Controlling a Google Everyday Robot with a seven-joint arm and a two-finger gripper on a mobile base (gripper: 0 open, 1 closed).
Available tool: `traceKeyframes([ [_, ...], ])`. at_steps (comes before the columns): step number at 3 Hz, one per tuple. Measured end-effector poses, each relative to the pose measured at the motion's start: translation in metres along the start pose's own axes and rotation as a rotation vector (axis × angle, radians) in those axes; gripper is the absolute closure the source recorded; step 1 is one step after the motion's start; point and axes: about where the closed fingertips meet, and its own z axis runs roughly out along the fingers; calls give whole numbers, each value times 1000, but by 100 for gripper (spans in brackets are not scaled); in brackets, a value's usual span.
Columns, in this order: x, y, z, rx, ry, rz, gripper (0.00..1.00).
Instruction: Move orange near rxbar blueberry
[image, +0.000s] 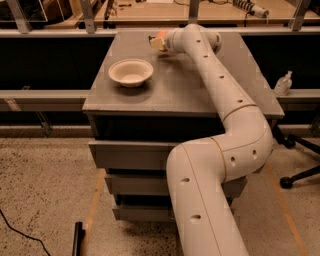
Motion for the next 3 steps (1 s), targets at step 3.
traceKeyframes([
  [3, 3, 0, -2, -11, 9, -9, 0],
])
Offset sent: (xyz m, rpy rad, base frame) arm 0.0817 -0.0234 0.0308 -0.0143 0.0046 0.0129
